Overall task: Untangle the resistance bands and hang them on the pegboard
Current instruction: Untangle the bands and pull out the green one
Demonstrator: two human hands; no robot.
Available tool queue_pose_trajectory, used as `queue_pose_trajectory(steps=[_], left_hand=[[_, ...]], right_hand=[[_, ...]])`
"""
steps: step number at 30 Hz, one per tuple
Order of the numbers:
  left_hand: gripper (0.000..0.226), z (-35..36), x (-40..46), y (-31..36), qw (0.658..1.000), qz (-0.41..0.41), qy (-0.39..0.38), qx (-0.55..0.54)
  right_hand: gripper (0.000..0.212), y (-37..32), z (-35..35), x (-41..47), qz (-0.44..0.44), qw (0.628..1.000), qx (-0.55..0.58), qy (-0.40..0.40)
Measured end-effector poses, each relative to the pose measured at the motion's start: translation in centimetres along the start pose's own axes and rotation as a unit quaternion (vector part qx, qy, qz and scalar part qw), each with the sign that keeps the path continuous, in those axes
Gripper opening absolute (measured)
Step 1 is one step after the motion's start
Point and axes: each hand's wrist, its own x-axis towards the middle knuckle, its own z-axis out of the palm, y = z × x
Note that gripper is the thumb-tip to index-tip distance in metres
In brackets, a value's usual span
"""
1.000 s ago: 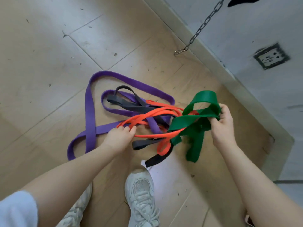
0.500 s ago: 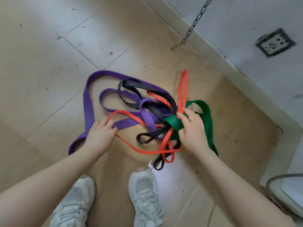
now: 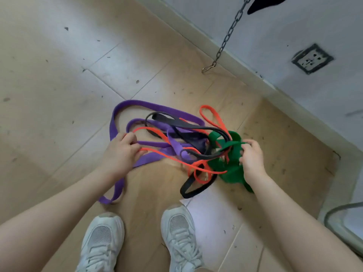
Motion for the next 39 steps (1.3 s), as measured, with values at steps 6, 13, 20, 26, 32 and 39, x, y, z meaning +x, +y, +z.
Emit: queue_pose_trajectory(steps=[6,13,20,26,32,39], left_hand=[[0.018,-9.7,1.1,5.9,0.947,-0.049,0.167,-0.270],[0.020,-20.3,1.3,12.8,0.868,-0.101,0.270,-0.404],[0.013,-29.4,2.6,19.1,0.796,-0.037,0.335,-0.503],[0.015,-34.5,3.1,25.3,0.805,0.071,0.280,-0.518],[0.013,-36.5,2.0,27.9,0.786,0.120,0.221,-0.565],[0.022,-36.6,1.6,26.1,0.712,0.075,0.148,-0.683]], right_hand=[[0.025,-2.0,-6.5,-3.8,0.100,0.982,0.122,0.100],[0.018,-4.7,-10.6,-10.9,0.133,0.954,0.267,0.034],[0.038,-4.1,-15.7,-15.2,0.101,0.992,0.079,0.014],[0.081,-7.6,-14.2,-20.2,-0.271,0.937,-0.111,-0.191],[0.080,-11.0,-9.6,-24.0,-0.369,0.895,-0.109,-0.224],[0.034,-11.7,-8.7,-24.2,-0.381,0.900,-0.067,-0.198]])
